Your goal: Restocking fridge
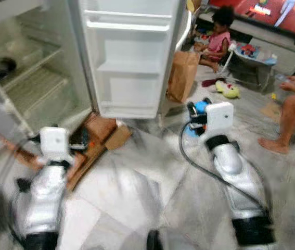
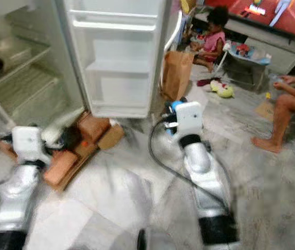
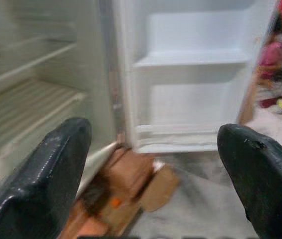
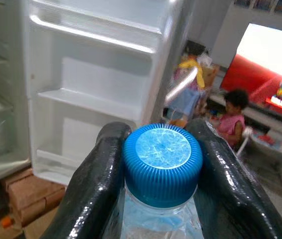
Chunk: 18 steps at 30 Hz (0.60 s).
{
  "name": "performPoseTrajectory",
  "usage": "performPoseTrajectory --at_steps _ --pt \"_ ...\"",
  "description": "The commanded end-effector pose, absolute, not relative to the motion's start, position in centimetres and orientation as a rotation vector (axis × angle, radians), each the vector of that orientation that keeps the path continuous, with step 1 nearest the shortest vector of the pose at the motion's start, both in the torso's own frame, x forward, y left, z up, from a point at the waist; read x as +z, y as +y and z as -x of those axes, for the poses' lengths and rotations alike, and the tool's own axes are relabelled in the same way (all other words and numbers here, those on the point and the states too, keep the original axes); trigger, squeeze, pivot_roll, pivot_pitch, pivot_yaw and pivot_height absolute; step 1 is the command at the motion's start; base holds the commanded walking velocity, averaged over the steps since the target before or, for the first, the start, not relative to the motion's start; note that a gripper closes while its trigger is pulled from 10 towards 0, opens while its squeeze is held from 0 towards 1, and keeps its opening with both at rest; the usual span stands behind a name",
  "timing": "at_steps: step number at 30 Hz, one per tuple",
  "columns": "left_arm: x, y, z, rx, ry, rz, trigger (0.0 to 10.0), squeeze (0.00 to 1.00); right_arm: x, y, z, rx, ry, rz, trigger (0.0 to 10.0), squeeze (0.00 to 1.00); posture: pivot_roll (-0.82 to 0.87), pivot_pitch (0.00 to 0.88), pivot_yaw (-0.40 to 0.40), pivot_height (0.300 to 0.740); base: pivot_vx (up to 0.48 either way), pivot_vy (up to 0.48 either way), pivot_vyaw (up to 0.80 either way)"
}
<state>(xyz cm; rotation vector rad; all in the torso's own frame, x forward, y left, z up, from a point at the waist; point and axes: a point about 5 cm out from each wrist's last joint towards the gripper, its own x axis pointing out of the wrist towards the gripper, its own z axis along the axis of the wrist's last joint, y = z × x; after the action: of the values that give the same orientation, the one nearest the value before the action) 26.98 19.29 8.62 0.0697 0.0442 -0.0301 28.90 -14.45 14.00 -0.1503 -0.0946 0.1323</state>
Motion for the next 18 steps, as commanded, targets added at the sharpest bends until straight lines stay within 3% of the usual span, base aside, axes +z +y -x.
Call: performPoseTrajectory --at_steps 1,18 --pt "8.94 19.84 -26.98 -0.02 0.037 -0.077 10.0 0.0 15.05 -14.22 -28.99 0.151 -0.136 0.123 10.0 0.0 -0.01 0.079 -0.09 0.74 0.461 0.0 0.0" --pt "9.01 19.8 -27.21 -0.017 0.034 -0.111 10.0 0.0 14.87 -13.63 -28.7 0.217 -0.133 0.057 10.0 0.0 -0.01 0.077 -0.085 0.74 0.39 0.255 0.0"
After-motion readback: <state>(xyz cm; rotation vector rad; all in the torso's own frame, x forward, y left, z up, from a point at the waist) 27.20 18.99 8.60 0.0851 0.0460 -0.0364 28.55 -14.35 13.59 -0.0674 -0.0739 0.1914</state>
